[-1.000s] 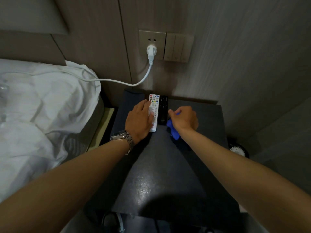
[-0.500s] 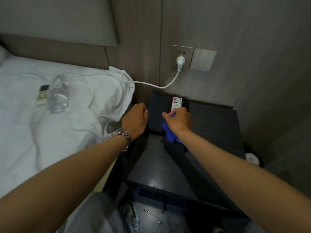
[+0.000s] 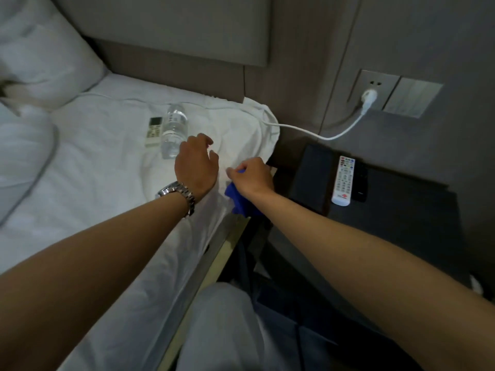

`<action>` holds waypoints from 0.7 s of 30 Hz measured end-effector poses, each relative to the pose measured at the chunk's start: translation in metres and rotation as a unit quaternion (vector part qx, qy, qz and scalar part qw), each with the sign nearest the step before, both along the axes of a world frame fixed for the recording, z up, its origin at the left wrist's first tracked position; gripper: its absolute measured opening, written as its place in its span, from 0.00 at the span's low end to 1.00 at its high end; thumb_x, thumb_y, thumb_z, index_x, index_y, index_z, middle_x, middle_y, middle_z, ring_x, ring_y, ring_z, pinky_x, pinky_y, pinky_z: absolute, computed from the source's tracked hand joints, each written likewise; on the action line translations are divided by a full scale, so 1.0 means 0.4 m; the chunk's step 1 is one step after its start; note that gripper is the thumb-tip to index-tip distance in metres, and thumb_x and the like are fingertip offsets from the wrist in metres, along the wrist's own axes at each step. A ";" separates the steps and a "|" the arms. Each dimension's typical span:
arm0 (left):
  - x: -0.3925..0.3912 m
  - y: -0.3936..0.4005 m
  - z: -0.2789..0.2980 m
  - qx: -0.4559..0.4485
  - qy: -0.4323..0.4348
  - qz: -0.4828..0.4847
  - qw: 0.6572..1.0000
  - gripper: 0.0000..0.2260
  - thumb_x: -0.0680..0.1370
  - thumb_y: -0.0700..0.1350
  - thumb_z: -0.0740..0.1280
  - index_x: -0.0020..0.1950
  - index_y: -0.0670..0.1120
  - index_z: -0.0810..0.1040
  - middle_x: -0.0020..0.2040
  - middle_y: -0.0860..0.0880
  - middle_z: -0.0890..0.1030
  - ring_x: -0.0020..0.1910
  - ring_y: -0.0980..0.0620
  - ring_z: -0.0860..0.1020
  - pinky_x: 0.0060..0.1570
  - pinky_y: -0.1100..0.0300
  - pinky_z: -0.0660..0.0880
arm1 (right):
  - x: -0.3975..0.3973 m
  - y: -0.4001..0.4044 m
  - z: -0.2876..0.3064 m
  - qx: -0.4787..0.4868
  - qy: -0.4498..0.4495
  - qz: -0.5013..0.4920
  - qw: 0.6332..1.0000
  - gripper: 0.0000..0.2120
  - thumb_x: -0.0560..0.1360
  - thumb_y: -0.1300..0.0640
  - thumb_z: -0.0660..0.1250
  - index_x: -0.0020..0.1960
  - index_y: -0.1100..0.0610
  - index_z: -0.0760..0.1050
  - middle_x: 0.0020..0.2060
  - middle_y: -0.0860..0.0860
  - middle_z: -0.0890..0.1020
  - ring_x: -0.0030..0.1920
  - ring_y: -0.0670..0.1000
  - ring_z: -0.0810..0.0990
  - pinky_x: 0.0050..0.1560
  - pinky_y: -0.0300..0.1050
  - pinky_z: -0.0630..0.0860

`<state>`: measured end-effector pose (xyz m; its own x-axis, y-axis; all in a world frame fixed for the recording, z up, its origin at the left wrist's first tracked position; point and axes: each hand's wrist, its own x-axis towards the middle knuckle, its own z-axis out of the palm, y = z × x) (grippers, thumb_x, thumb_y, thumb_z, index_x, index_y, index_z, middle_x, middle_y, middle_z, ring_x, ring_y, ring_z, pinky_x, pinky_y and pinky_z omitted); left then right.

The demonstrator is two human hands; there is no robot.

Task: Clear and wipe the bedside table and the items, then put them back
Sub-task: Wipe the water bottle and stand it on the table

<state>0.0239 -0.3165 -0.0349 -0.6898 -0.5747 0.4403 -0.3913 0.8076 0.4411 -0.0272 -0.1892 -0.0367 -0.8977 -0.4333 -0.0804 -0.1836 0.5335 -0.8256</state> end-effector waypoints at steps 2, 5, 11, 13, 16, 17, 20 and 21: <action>0.004 -0.041 -0.001 -0.009 0.006 0.049 0.999 0.15 0.76 0.46 0.66 0.63 0.46 0.74 0.61 0.45 0.76 0.60 0.44 0.73 0.54 0.49 0.74 | 0.011 -0.055 0.011 -0.013 0.002 0.022 1.000 0.14 0.77 0.50 0.69 0.40 0.60 0.82 0.37 0.51 0.82 0.40 0.51 0.80 0.42 0.42 0.72; -0.004 -0.096 -0.010 -0.012 -0.027 0.103 0.994 0.25 0.73 0.49 0.68 0.69 0.45 0.68 0.69 0.42 0.69 0.66 0.40 0.68 0.59 0.47 0.72 | 0.013 -0.131 0.025 -0.023 0.012 0.034 0.999 0.12 0.78 0.50 0.68 0.44 0.58 0.83 0.42 0.51 0.83 0.43 0.50 0.79 0.45 0.42 0.74; -0.052 -0.175 -0.028 0.136 -0.041 0.189 0.972 0.33 0.73 0.56 0.70 0.73 0.45 0.62 0.71 0.42 0.64 0.69 0.40 0.64 0.64 0.44 0.70 | -0.014 -0.230 0.016 -0.022 0.010 0.047 0.999 0.09 0.79 0.52 0.64 0.43 0.50 0.81 0.42 0.47 0.82 0.45 0.52 0.79 0.46 0.43 0.73; -0.055 -0.185 -0.037 0.152 -0.022 0.201 0.967 0.32 0.72 0.55 0.70 0.71 0.45 0.63 0.69 0.42 0.65 0.68 0.40 0.65 0.64 0.46 0.69 | -0.025 -0.246 0.007 -0.019 -0.005 0.053 0.998 0.08 0.78 0.52 0.64 0.43 0.49 0.81 0.46 0.49 0.84 0.48 0.53 0.81 0.50 0.45 0.76; -0.062 -0.179 -0.037 0.178 -0.021 0.254 0.950 0.31 0.72 0.56 0.70 0.69 0.42 0.65 0.67 0.40 0.69 0.66 0.39 0.67 0.65 0.48 0.66 | -0.031 -0.255 -0.008 -0.018 -0.033 0.060 0.998 0.10 0.78 0.54 0.63 0.45 0.53 0.83 0.47 0.51 0.85 0.49 0.54 0.82 0.54 0.48 0.78; -0.065 -0.174 -0.031 0.179 -0.024 0.263 0.948 0.32 0.72 0.57 0.69 0.69 0.41 0.66 0.67 0.40 0.69 0.66 0.39 0.68 0.66 0.48 0.66 | -0.034 -0.255 -0.008 -0.023 -0.037 0.059 0.997 0.11 0.78 0.54 0.63 0.46 0.55 0.83 0.46 0.51 0.85 0.49 0.54 0.82 0.54 0.49 0.79; -0.066 -0.157 -0.018 0.214 -0.021 0.260 0.942 0.33 0.70 0.62 0.68 0.67 0.41 0.69 0.65 0.40 0.71 0.63 0.40 0.70 0.64 0.48 0.69 | -0.034 -0.248 -0.004 -0.039 -0.054 0.052 0.996 0.14 0.79 0.53 0.61 0.48 0.61 0.83 0.45 0.55 0.85 0.48 0.56 0.82 0.53 0.51 0.79; -0.063 -0.149 -0.015 0.243 -0.004 0.256 0.936 0.33 0.69 0.64 0.67 0.65 0.42 0.72 0.64 0.40 0.72 0.60 0.41 0.72 0.61 0.49 0.71 | -0.036 -0.245 -0.001 -0.046 -0.068 0.047 0.996 0.15 0.80 0.52 0.61 0.48 0.61 0.82 0.45 0.55 0.85 0.49 0.56 0.82 0.54 0.51 0.79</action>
